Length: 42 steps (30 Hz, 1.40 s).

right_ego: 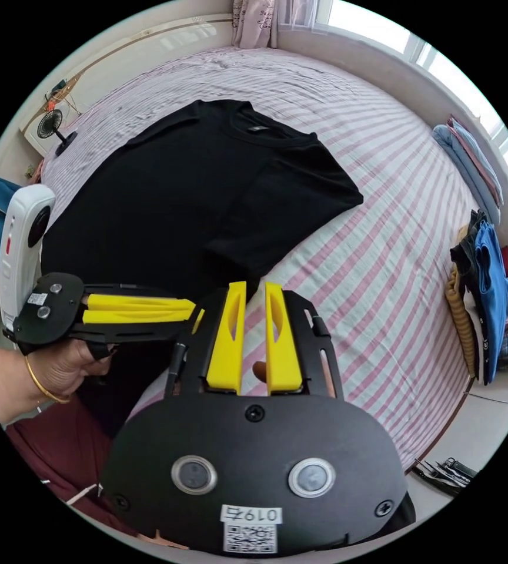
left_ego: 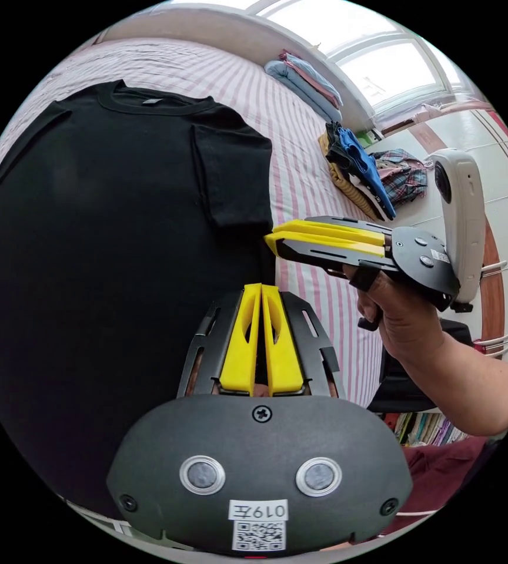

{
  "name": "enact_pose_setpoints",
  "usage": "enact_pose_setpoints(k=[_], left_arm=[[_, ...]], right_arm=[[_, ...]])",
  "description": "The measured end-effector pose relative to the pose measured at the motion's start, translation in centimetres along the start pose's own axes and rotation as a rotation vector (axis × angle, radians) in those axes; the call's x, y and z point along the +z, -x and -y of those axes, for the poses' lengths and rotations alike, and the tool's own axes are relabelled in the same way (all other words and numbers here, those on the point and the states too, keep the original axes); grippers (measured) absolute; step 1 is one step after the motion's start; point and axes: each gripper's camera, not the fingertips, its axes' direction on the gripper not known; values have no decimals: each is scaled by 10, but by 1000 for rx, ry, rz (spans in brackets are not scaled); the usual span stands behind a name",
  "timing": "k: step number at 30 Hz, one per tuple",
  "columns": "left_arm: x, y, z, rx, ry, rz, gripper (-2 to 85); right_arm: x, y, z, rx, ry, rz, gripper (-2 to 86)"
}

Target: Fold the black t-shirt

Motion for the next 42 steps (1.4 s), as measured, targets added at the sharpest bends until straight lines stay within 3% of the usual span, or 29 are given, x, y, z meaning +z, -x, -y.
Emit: enact_pose_setpoints(k=[7,16,30,32,36,38,42], left_arm=[[-7,28,-16,-11,24,-39,8],[-34,59,-43,-18,9,-59,8],[-52,113,-99,9,69,-8,8],[-55,122,-106,18,80,5,8],[-77,126,-120,25,67,-9,8],[-100,120,-138,56,90,-24,8],[-151,108,-177,114,112,31,8]], right_arm=[[7,5,-37,91,20,-15,0],[19,11,-76,81,79,-11,0],[15,13,-179,86,15,-65,-7],[9,4,-196,140,-30,-21,-8],[-36,-22,-245,291,-255,260,-9],[-60,-22,-262,270,-290,344,-10],[-123,5,-294,83,-265,298,-10]])
